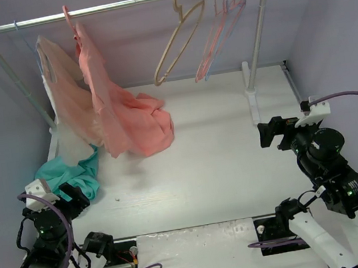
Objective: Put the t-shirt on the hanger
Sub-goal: Flatten out the T-shirt at the center of the board.
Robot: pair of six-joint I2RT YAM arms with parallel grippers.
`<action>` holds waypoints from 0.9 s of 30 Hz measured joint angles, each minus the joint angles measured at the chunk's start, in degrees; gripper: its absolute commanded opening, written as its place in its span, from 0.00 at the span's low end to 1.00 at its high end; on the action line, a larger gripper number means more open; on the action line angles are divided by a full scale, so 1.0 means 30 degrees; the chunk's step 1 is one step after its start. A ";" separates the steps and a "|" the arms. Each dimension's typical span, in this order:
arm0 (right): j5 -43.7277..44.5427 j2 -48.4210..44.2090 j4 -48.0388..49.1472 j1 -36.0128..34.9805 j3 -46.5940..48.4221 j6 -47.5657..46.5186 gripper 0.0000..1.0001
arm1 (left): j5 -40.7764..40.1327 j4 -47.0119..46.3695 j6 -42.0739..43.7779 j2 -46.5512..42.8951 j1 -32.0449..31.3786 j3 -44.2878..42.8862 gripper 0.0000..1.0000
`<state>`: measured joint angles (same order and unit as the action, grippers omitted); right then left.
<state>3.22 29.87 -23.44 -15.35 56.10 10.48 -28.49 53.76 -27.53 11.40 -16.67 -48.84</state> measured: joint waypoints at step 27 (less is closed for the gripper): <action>-0.1668 -0.0495 0.0459 0.0000 -0.0007 0.0576 1.00 | -0.2827 -0.0947 -0.6907 1.6589 0.1188 0.0554 0.75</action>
<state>-1.78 28.38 -22.06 -15.35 56.07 12.21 -36.97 50.92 -48.25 61.17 -13.10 -47.18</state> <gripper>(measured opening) 0.999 0.746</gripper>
